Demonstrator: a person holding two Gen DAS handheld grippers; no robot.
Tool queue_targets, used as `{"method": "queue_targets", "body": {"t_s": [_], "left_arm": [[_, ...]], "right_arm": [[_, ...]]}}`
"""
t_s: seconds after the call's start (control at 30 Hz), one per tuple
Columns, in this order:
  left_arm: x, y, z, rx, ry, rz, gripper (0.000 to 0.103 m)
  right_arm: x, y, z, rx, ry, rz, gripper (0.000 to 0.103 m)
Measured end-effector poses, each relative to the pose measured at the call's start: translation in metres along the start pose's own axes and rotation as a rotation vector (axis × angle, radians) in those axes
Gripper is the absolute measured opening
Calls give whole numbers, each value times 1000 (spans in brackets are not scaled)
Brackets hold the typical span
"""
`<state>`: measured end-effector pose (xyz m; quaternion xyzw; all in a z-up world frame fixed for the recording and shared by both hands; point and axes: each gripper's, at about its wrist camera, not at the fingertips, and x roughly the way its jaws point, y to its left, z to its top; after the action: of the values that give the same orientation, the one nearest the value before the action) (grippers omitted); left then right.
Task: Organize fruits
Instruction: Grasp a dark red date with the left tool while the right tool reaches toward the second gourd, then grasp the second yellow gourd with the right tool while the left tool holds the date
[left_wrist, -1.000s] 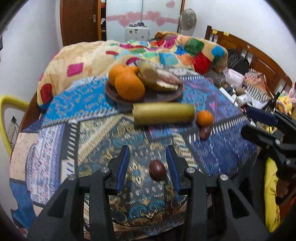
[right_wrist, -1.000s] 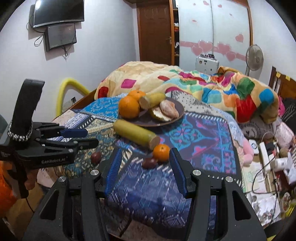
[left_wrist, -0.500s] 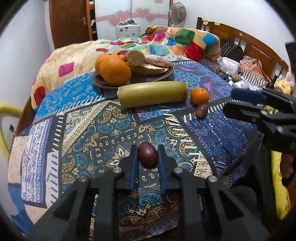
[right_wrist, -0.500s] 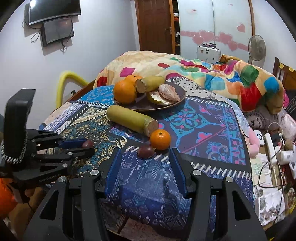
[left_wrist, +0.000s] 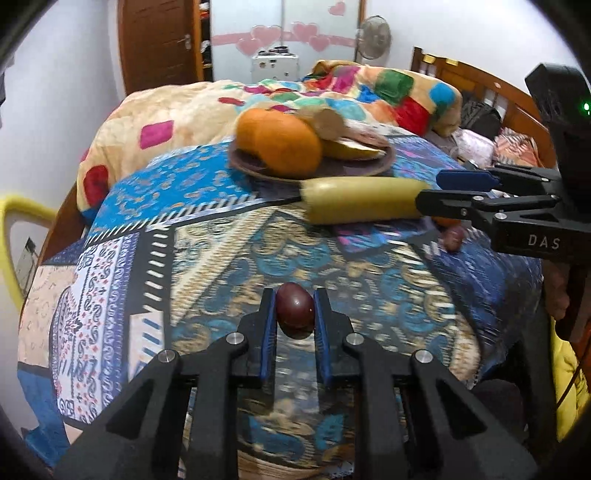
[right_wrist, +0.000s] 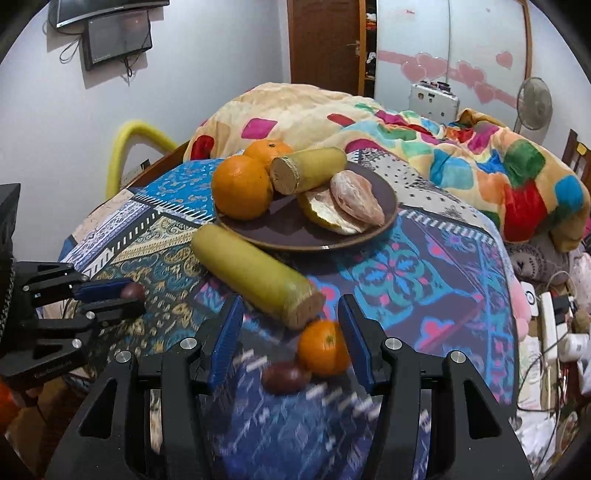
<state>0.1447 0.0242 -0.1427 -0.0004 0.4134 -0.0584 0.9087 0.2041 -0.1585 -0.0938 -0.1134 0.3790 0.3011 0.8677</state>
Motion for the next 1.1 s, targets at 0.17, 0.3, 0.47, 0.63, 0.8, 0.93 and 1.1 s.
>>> {"method": "queue_targets", "body": {"t_s": [0.17,0.3,0.47,0.63,0.8,0.93,1.1], "left_arm": [[3,21,2,-32,-3,4,20],[5,27,2,-43,-7,-2,20],[5,27,3,-39,-8,6,20],[2,27,3,-47,-12,10,20],[-6,28,2,-52,-26,10,20],[-13,29,1,-40,-39,14,20],[-18,32,1,-37,-53,16,20]], "right_arm": [[17,3,9,-33,26,7,57],[26,8,11,-59,49,35,61],[21,21,7,-111,59,39,58],[0,41,-1,-152,48,113,54],[-1,56,-2,-178,41,121,53],[14,57,4,-173,55,107,54],[30,56,12,-151,76,126,54]]}}
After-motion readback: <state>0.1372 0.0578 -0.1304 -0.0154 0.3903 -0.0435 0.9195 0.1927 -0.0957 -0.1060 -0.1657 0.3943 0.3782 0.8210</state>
